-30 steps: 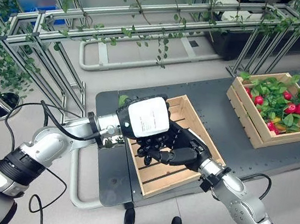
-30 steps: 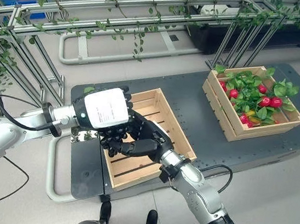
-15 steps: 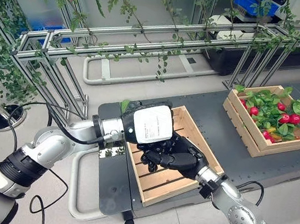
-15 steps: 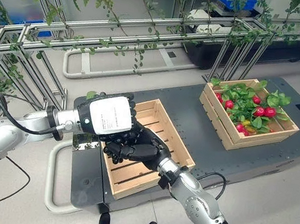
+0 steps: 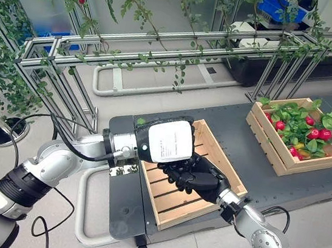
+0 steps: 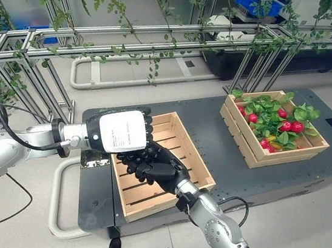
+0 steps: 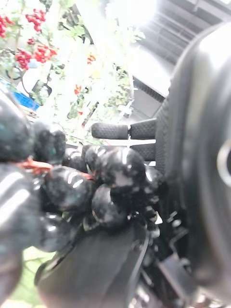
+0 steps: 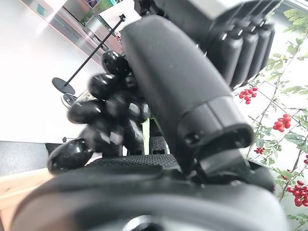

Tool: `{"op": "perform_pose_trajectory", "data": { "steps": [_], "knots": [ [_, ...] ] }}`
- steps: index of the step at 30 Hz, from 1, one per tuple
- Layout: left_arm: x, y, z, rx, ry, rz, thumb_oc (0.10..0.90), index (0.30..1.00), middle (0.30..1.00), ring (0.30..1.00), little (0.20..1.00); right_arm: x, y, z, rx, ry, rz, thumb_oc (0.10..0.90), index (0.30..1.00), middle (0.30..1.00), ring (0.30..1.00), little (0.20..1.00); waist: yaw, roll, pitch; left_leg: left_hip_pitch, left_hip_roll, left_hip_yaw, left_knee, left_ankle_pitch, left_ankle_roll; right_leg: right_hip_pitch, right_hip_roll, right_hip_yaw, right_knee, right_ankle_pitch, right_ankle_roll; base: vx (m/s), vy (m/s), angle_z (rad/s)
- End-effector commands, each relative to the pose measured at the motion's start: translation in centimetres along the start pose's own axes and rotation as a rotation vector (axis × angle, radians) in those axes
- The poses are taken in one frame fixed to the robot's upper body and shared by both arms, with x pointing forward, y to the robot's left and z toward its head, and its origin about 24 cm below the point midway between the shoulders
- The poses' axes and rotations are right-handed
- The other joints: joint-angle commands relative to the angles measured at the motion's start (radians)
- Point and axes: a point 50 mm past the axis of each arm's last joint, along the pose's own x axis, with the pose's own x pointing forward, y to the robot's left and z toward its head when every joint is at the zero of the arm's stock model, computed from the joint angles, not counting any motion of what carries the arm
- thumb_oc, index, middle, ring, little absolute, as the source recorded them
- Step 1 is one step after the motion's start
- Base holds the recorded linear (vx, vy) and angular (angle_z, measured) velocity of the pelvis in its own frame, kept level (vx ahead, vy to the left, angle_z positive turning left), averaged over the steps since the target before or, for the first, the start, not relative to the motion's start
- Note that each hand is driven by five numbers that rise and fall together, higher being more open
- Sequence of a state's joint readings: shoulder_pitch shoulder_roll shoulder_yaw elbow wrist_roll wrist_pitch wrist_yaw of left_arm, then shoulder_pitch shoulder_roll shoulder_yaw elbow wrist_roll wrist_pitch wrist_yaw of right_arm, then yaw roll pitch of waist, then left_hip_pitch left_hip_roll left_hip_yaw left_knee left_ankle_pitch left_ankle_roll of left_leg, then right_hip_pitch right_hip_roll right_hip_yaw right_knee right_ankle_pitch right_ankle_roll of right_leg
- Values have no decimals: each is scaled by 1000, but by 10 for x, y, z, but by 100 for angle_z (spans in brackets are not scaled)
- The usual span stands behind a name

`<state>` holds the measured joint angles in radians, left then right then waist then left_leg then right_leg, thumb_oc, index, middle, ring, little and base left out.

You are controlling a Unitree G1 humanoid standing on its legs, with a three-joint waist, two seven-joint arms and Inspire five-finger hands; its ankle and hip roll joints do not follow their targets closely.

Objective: Pick up the fruits from the basket on one side to the basket on the other side

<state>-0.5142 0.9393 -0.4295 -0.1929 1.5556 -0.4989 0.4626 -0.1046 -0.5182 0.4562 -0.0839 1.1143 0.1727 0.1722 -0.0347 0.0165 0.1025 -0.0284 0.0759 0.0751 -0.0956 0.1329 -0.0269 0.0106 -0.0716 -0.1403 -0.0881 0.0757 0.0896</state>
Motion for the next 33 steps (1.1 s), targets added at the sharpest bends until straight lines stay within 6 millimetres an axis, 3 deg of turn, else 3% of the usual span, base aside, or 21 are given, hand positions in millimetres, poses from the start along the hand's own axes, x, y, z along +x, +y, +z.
{"op": "perform_pose_trajectory", "data": {
  "steps": [1, 9, 11, 12, 14, 15, 16, 21, 28, 33],
  "knots": [
    [21, 46, -20, 65, 150, 397, 400, 300, 300, 300, 300, 22, 45, 19, 81, -142, 211, 400, 300, 300, 300, 300, 11, -29, -111, 61, 14, 10, 8, -109, -25, 1, -54, 1, 1, -1, 39, 0, 0, 0],
    [11, 54, -34, 113, 289, 470, 400, 300, 300, 300, 300, 18, 37, 26, 19, -188, 142, 400, 300, 300, 300, 300, 13, -33, -116, 66, 17, 13, 8, -111, -29, 3, -54, 3, 1, -1, 40, 0, 0, 0],
    [5, 54, -40, 131, 342, 451, 471, 406, 406, 406, 406, 15, 33, 34, 3, -223, 115, 400, 300, 300, 300, 300, 14, -34, -117, 67, 19, 14, 8, -111, -31, 3, -53, 6, 1, -1, 39, 21, -4, -4],
    [4, 54, -41, 135, 352, 443, 483, 425, 425, 425, 425, 15, 32, 35, 0, -227, 111, 400, 300, 300, 300, 300, 14, -33, -117, 67, 19, 14, 8, -111, -31, 3, -53, 6, 1, -1, 39, 0, 0, 0],
    [-5, 51, -47, 144, 404, 382, 651, 676, 676, 676, 676, 10, 27, 42, -6, -266, 77, 400, 300, 300, 300, 300, 14, -32, -118, 69, 19, 14, 8, -113, -31, 3, -52, 8, 1, 0, 38, 0, 0, 0],
    [-7, 50, -49, 141, 417, 370, 698, 747, 747, 747, 747, 9, 26, 43, -7, -270, 73, 400, 300, 300, 300, 300, 14, -32, -118, 69, 19, 14, 8, -113, -30, 3, -52, 8, 1, 0, 38, 0, 0, 0],
    [-12, 48, -52, 129, 446, 332, 800, 900, 900, 900, 900, 6, 24, 47, -15, -290, 62, 400, 300, 300, 300, 300, 14, -32, -119, 69, 20, 15, 8, -112, -30, 3, -52, 8, 1, 0, 38, 0, 0, 0],
    [-42, 38, -66, 65, 623, 215, 800, 900, 900, 900, 900, -8, 13, 55, -14, -368, 9, 400, 300, 300, 300, 300, 19, -30, -120, 62, 25, 11, 8, -106, -31, 1, -54, 10, 1, 2, 38, 4, -1, -1],
    [-84, 21, -76, -25, 890, 222, 800, 900, 900, 900, 900, -17, 6, 61, -22, -450, -8, 400, 300, 300, 300, 300, 26, -32, -123, 54, 27, -1, 8, -101, -32, 0, -55, 2, 1, 1, 36, 8, -9, -1],
    [-115, 2, -66, -310, 1142, 301, 800, 900, 900, 900, 900, -17, 7, 63, -24, -489, -16, 400, 300, 300, 300, 300, 37, -35, -128, 53, 31, -7, 8, -101, -35, 1, -52, 0, 1, -5, 32, 24, -74, 0]
  ]
}}
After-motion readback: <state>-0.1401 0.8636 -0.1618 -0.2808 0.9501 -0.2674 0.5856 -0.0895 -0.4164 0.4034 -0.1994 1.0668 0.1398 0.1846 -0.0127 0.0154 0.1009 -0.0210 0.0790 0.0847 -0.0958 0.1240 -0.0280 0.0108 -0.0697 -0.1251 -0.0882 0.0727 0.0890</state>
